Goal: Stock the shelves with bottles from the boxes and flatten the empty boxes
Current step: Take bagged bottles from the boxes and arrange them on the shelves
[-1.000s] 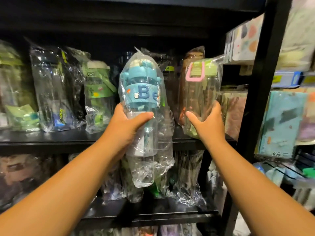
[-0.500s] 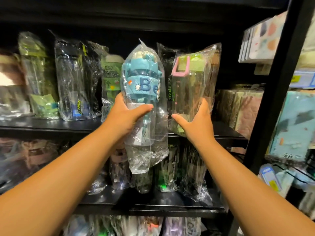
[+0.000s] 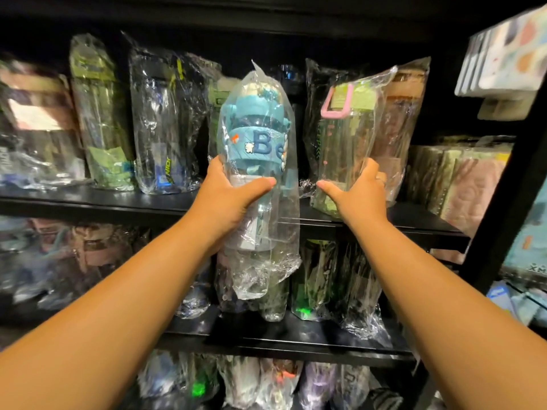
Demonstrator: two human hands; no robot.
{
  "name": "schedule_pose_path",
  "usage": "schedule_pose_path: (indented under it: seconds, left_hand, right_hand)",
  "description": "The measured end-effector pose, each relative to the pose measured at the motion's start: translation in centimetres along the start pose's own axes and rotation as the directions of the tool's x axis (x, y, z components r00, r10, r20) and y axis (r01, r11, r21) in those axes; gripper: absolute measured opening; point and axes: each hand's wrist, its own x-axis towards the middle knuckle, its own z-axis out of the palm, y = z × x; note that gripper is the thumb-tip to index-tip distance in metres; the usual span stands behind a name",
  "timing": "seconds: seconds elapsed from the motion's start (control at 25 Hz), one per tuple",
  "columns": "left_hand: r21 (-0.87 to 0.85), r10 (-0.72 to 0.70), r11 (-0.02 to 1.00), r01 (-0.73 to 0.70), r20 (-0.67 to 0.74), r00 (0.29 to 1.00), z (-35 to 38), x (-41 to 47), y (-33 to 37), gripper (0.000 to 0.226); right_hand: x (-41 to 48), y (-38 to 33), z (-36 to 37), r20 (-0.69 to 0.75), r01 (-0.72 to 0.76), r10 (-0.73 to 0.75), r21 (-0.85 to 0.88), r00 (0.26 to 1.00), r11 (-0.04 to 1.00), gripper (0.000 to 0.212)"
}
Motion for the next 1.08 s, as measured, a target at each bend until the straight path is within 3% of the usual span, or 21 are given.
schedule_pose_path:
  seconds: [0.56, 0.76, 0.88, 0.96, 1.04, 1.08]
  left_hand:
    - [-0.024, 0.018, 1.0, -0.018, 0.013, 1.0, -0.9, 1.4, -1.0, 0.062]
    - [-0.051, 0.025, 0.998, -0.023, 0.027, 0.999, -1.1, 1.4, -0.6, 0.058]
    - [-0.099, 0.028, 0.995, -0.023, 0.045, 0.999, -1.1, 1.9, -0.1, 0.066]
    - [-0.128, 0.036, 0.991, -0.029, 0.056, 0.998, -0.7, 2.3, 0.4, 0.077]
    - [-0.164, 0.051, 0.986, -0.038, 0.075, 0.996, -0.2, 2.6, 0.9, 0.083]
    - [-0.176, 0.066, 0.983, -0.048, 0.095, 0.993, 0.1, 2.7, 1.2, 0.084]
  right_hand:
    - [3.1, -0.4, 3.2, -0.071, -0.053, 0.048, -0.068, 0.996, 0.996, 0.093]
    - [1.7, -0.8, 2.4, -0.036, -0.121, 0.12, -0.025, 0.992, 0.992, 0.107]
    - [-2.3, -1.9, 1.2, -0.098, 0.02, -0.005, 0.156, 0.995, 0.988, 0.079]
    - [-5.5, -2.9, 0.5, 0.106, 0.068, -0.12, 0.403, 0.987, 0.913, 0.068]
    - [-7.9, -4.1, 0.2, 0.374, -0.002, -0.22, 0.511, 0.901, 0.859, 0.082]
    - [-8.2, -4.3, 0.3, 0.43, -0.012, -0.252, 0.523, 0.867, 0.852, 0.084]
